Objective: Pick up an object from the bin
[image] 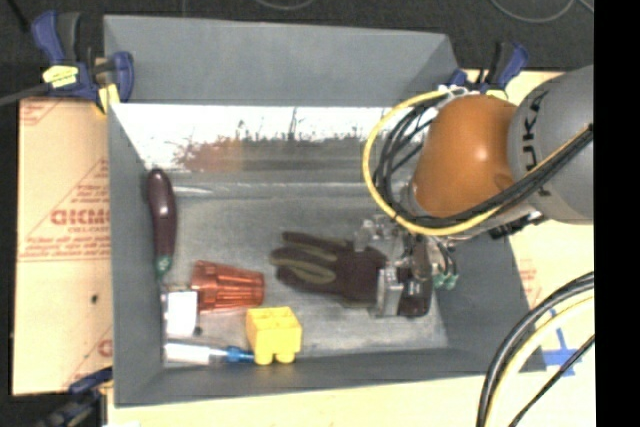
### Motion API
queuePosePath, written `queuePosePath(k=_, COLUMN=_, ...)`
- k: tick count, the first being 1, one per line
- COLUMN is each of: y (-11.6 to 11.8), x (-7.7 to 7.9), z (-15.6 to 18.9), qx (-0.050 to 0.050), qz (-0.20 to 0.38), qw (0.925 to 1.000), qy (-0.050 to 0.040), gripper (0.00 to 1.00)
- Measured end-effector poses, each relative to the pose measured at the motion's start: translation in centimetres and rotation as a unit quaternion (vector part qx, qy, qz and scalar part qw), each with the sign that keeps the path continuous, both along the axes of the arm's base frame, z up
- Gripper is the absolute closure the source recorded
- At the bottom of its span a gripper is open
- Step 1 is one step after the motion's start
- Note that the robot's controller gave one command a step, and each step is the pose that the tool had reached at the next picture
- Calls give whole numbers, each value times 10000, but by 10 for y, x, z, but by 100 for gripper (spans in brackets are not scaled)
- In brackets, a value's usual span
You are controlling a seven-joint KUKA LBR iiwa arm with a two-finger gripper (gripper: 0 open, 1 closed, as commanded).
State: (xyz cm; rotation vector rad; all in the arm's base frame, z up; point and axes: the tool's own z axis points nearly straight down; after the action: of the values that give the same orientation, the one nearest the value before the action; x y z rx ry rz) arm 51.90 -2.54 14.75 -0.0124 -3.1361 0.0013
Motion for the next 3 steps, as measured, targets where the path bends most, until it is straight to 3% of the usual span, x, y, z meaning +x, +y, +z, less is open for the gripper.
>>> queuePosePath(k=2, y=0, x=1, z=3, qx=-2, qz=5, qw=10000, qy=-30, gripper=0)
queuePosePath(k=3, y=37, x=4, z=17, qx=-8, qz=35, qw=10000, qy=-9, gripper=0)
